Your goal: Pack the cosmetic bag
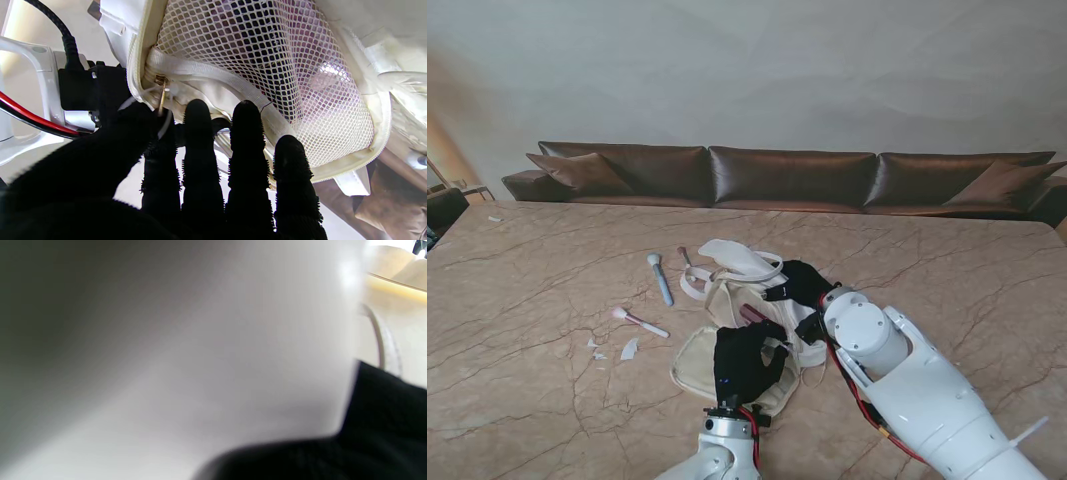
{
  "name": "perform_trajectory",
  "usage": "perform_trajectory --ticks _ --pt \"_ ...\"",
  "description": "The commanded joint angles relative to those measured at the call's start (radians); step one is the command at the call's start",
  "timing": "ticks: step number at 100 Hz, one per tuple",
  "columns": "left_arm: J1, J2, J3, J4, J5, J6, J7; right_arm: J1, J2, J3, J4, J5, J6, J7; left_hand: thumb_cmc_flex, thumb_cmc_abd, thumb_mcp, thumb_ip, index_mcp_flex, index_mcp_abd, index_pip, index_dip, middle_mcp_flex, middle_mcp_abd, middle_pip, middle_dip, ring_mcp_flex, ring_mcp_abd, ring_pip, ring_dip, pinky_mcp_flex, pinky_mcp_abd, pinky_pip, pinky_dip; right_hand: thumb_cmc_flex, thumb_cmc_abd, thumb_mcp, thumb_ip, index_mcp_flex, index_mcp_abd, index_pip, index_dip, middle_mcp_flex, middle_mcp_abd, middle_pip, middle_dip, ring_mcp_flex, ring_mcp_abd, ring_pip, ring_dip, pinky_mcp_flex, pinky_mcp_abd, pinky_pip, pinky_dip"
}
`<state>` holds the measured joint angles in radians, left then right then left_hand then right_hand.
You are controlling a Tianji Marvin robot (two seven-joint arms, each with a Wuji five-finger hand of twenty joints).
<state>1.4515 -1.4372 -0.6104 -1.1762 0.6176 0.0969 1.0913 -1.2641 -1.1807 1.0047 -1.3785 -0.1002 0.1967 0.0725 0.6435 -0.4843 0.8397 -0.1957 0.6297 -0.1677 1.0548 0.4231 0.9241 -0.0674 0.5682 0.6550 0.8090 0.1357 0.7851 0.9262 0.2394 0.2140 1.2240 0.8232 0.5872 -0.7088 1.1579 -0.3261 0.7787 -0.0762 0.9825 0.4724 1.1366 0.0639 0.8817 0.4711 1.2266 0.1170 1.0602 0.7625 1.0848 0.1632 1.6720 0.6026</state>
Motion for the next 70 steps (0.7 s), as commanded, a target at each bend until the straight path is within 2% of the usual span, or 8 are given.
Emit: perform_trajectory --ticks 1,14,20,26,33,43,52,70 --pt "-0.005 -0.010 0.003 0.000 0.005 -0.009 0.001 -0.004 -0.003 0.000 -0.016 -0.001 -0.002 0.006 0.048 -0.037 0.030 -0.031 -0.061 -0.033 -0.147 -0.040 0.099 -0.070 -0.064 0.131 0.028 -0.015 0.018 -0.010 0.002 -0.005 0.032 -0.012 0.062 0.042 0.109 0.021 0.085 -0.207 0.092 0.018 0.041 -0.010 0.048 0.004 0.083 -0.018 0.151 0.039 0.057 -0.048 0.102 -0.002" --pt "-0.016 -0.014 0.014 0.022 0.011 -0.035 0.013 -0.007 -0.003 0.002 -0.018 -0.002 -0.001 0.006 0.072 -0.040 0.036 -0.039 0.095 -0.132 -0.036 -0.043 0.129 -0.089 -0.032 0.194 0.004 -0.012 0.002 -0.007 -0.026 -0.001 0.000 -0.021 0.062 0.042 0.109 0.020 0.084 -0.207 0.091 0.017 0.040 -0.010 0.047 0.004 0.083 -0.018 0.150 0.038 0.057 -0.049 0.102 -0.002" --pt "-0.018 -0.019 0.016 0.030 0.006 -0.041 0.021 -0.008 -0.003 0.003 -0.018 -0.002 -0.001 0.006 0.091 -0.017 0.020 -0.045 0.049 -0.148 0.036 -0.005 0.080 -0.091 -0.048 0.214 -0.031 -0.016 -0.009 -0.003 -0.043 -0.010 -0.003 -0.018 0.061 0.042 0.109 0.020 0.084 -0.206 0.092 0.017 0.041 -0.010 0.048 0.004 0.083 -0.017 0.150 0.038 0.057 -0.050 0.102 -0.002" --pt "-0.016 -0.020 0.015 0.026 0.000 -0.039 0.013 -0.008 -0.002 0.002 -0.018 -0.002 -0.002 0.007 0.130 0.023 -0.027 -0.047 -0.024 -0.119 0.114 0.059 -0.047 -0.059 -0.143 0.200 -0.094 -0.024 -0.026 0.007 -0.064 -0.027 -0.003 -0.010 0.062 0.042 0.109 0.021 0.084 -0.206 0.092 0.017 0.041 -0.010 0.048 0.004 0.083 -0.017 0.150 0.038 0.057 -0.050 0.102 -0.003" --pt "-0.015 -0.015 0.014 0.015 -0.002 -0.028 -0.006 -0.008 -0.002 0.001 -0.016 -0.001 -0.003 0.010 0.151 0.036 -0.040 -0.047 -0.069 -0.085 0.161 0.136 -0.186 -0.027 -0.072 0.017 -0.081 -0.037 -0.016 0.009 -0.045 -0.036 0.007 0.000 0.062 0.042 0.109 0.021 0.084 -0.207 0.092 0.017 0.041 -0.011 0.048 0.004 0.083 -0.018 0.150 0.038 0.057 -0.050 0.102 -0.003" --pt "-0.013 -0.009 0.008 -0.002 -0.003 -0.005 -0.029 -0.008 -0.001 0.000 -0.015 -0.001 -0.005 0.013 0.154 0.003 0.014 -0.050 -0.055 -0.075 0.179 0.150 -0.097 -0.001 -0.072 0.008 -0.011 -0.028 0.019 0.009 0.005 -0.027 0.034 0.002 0.061 0.043 0.108 0.020 0.085 -0.206 0.092 0.017 0.041 -0.011 0.048 0.005 0.083 -0.017 0.151 0.038 0.057 -0.049 0.103 -0.003" --pt "-0.013 -0.002 0.001 -0.012 -0.004 0.006 -0.045 -0.009 0.000 0.004 -0.019 -0.004 -0.004 0.014 0.178 -0.002 0.021 -0.055 -0.037 -0.076 0.167 0.126 0.037 -0.008 -0.160 0.126 0.036 -0.011 0.055 0.018 0.032 -0.013 0.061 0.001 0.061 0.043 0.109 0.021 0.085 -0.206 0.092 0.016 0.041 -0.011 0.047 0.005 0.083 -0.017 0.151 0.038 0.057 -0.049 0.103 -0.003" --pt "-0.014 0.019 -0.009 -0.033 0.017 0.024 -0.075 -0.015 0.007 0.018 -0.030 -0.016 0.003 0.026 0.201 0.033 -0.017 -0.065 -0.031 -0.094 0.176 0.145 0.092 -0.022 -0.071 0.221 0.072 -0.005 0.109 0.044 0.056 -0.011 0.098 0.013 0.061 0.043 0.109 0.021 0.083 -0.205 0.091 0.015 0.040 -0.011 0.047 0.005 0.082 -0.017 0.151 0.038 0.057 -0.049 0.103 -0.003"
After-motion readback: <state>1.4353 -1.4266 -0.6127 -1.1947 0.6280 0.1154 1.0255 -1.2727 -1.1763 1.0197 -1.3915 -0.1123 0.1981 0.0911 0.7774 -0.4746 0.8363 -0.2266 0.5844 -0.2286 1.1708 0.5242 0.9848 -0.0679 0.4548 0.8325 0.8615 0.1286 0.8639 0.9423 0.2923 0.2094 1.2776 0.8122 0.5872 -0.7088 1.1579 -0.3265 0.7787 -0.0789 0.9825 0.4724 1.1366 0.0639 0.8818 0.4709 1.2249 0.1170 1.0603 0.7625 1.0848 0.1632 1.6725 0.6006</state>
